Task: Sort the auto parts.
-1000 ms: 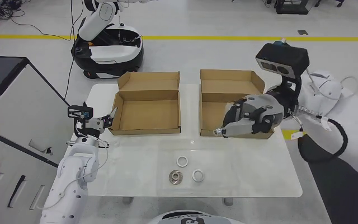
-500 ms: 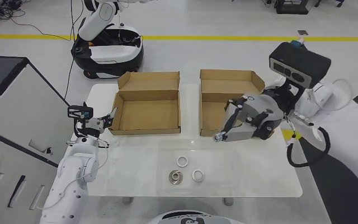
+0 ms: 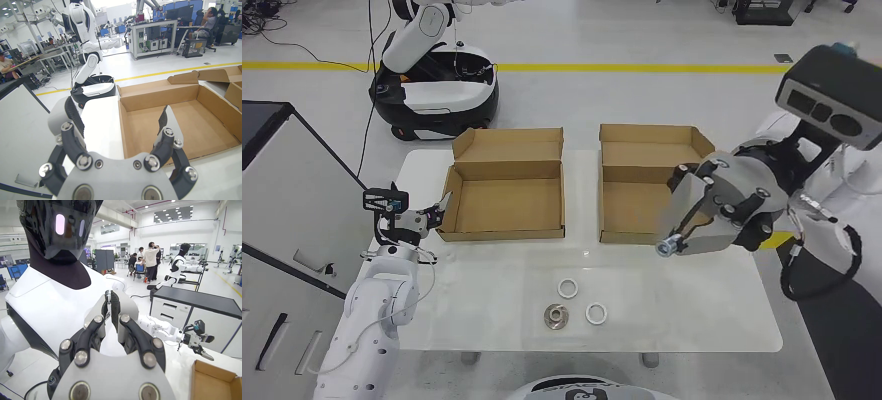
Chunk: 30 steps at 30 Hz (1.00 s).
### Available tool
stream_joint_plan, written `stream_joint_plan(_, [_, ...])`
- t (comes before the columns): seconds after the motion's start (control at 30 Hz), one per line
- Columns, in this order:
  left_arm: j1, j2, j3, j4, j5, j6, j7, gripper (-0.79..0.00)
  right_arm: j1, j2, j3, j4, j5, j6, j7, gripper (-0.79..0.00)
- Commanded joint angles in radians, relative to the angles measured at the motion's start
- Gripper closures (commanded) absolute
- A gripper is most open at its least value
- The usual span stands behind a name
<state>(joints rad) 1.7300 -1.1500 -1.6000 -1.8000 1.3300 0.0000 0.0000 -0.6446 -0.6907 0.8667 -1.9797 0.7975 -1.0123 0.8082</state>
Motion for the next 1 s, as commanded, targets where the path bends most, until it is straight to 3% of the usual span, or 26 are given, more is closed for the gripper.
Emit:
stream_joint_plan(0.0, [0.000, 0.000, 0.000, 0.000, 0.000, 0.000, 0.000, -0.785, -0.007, -0.001, 0.009, 0.000, -0.006, 0.000, 0.000, 0.000])
stream_joint_plan(0.6, [0.000, 0.000, 0.000, 0.000, 0.000, 0.000, 0.000, -0.785, -0.021, -0.001, 0.012, 0.005, -0.021, 0.010, -0.010, 0.000])
stream_joint_plan(0.73, [0.000, 0.000, 0.000, 0.000, 0.000, 0.000, 0.000, -0.785, -0.067, -0.013, 0.022, -0.031, 0.001, 0.000, -0.095, 0.000])
stream_joint_plan(0.97, [0.000, 0.000, 0.000, 0.000, 0.000, 0.000, 0.000, -0.785, -0.119, -0.048, 0.071, -0.062, 0.067, 0.000, -0.082, 0.000])
